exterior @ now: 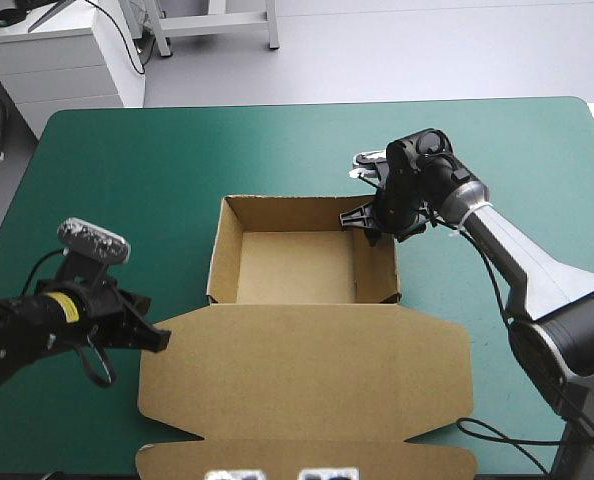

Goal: Fold the box

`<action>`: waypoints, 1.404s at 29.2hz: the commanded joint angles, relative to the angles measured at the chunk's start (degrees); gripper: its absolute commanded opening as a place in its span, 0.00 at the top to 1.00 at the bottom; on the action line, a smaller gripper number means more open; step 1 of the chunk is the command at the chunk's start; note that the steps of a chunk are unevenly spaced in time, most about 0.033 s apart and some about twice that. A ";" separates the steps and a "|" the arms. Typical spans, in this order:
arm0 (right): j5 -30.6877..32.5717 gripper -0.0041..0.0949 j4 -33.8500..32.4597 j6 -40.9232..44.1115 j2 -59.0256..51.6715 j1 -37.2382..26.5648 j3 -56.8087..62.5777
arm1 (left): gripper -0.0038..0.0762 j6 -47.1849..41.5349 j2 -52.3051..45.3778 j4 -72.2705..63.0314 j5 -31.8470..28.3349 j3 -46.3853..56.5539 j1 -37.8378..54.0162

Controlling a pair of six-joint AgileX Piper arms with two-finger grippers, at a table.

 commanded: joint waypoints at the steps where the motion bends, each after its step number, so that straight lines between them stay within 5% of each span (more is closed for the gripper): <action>1: 0.44 0.63 0.72 -1.07 -1.51 -0.46 -0.27 | 0.96 0.05 -6.14 -0.07 -5.83 7.37 -0.39; 6: 0.44 0.97 -0.17 -2.31 -0.93 -0.46 1.63 | 0.96 0.05 -13.88 -0.07 -8.93 19.39 -0.39; 15: 0.44 0.98 -7.94 -2.27 -3.70 -4.07 1.63 | 0.96 0.05 -21.18 -0.29 -7.74 26.90 -0.39; 21: 0.44 0.98 -8.84 -3.16 -7.02 -14.75 2.44 | 0.96 0.05 -22.29 -0.29 -5.93 26.90 -0.39; 30: 0.44 0.98 -21.06 -3.76 -9.27 -32.63 2.58 | 0.96 0.05 -22.29 2.56 -6.29 27.01 -0.39; 41: -0.79 0.96 -20.79 -7.45 -5.84 -50.43 2.48 | 0.96 0.05 -22.29 2.56 -6.42 27.65 -0.39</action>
